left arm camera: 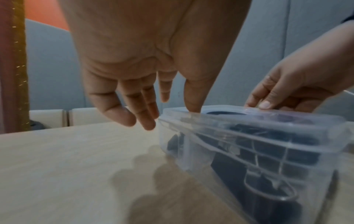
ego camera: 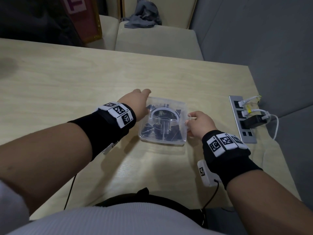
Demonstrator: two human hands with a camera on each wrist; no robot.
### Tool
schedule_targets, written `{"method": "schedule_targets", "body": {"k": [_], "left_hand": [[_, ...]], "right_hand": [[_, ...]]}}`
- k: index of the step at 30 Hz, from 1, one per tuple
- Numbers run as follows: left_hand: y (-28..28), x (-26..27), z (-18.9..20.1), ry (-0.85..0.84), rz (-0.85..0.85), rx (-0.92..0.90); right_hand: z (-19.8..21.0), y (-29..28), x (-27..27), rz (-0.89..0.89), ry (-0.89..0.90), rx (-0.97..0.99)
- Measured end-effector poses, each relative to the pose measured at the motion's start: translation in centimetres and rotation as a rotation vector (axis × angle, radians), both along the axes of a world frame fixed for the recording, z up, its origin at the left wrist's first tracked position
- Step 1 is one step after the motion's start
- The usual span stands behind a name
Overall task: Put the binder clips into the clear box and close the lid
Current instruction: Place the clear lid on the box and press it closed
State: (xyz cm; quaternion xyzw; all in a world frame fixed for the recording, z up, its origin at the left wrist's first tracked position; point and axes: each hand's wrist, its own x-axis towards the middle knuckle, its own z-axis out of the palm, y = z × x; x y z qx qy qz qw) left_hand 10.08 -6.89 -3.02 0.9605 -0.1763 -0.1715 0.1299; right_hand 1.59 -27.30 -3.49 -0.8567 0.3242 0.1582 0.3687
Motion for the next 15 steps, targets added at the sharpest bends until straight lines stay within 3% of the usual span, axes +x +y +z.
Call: {"method": "schedule_targets", "body": {"k": [3,7,15], "left_hand": [[-1.0,-1.0,0.4,-0.104,-0.146,0.071],[-2.3,-2.9,0.1,0.032,-0.374,0.236],[-2.8,-3.0,-0.3,0.065,-0.335,0.249]], "right_hand": [[0.2,0.0,-0.2,-0.016,-0.001,0.017],[0.0,0.1,-0.5,-0.049,-0.027,0.039],[0.2,0.1,-0.6,-0.116,-0.036,0.092]]}}
